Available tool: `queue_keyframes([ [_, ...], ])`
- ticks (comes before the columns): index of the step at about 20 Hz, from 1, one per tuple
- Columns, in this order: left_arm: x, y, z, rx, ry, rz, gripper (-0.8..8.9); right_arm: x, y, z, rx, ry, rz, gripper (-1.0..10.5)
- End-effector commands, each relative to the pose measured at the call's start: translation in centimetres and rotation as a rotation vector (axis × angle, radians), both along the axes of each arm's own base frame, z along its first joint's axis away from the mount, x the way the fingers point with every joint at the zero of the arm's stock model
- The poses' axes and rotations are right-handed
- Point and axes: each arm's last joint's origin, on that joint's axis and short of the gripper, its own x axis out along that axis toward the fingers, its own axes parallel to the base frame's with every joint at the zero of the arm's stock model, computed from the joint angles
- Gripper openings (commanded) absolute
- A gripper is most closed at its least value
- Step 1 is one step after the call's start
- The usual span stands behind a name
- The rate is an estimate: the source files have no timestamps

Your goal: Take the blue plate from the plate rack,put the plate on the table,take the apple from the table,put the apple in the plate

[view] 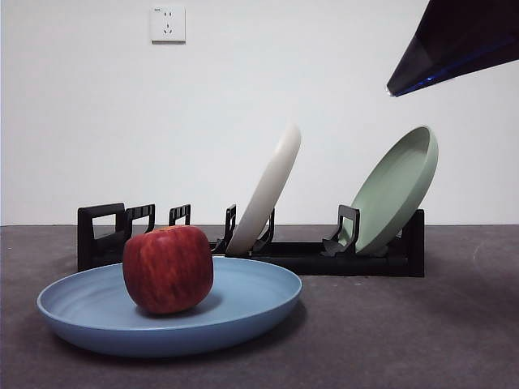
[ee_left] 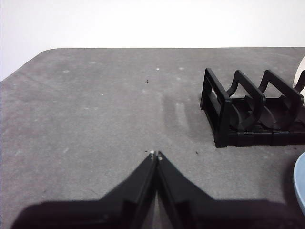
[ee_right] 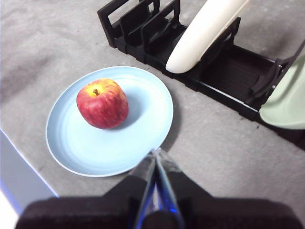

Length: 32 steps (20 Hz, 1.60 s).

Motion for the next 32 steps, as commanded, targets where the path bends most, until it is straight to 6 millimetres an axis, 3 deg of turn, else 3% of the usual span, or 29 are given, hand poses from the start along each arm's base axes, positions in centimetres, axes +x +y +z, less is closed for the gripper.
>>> queue_keyframes([
  [1,0.1,0.0,-0.4,-0.007,0.006,0.006,-0.03,0.1,-1.3,0.3,-0.096,-0.117,-0.030,0.0],
  [7,0.0,0.0,-0.4,-0.007,0.006,0.006,-0.03,-0.9,-7.4,2.1,-0.026,-0.272,-0.331,0.0],
  [11,0.0,0.0,-0.4,-0.008,0.006,0.006,-0.03,-3.3,-10.1,0.7,-0.005,-0.366,-0.514,0.0],
  [18,0.0,0.0,-0.4,-0.007,0.006,0.006,-0.03,-4.1,-10.8,-4.9,0.108,-0.588,-0.579,0.0],
  [24,0.0,0.0,-0.4,-0.007,0.006,0.006,-0.03,-3.6,-10.8,-9.0,0.151,-0.580,-0.593,0.0],
  [32,0.0,0.0,-0.4,-0.007,0.006,0.006,-0.03,-3.5,-10.7,-11.0,0.152,-0.478,-0.605,0.0],
])
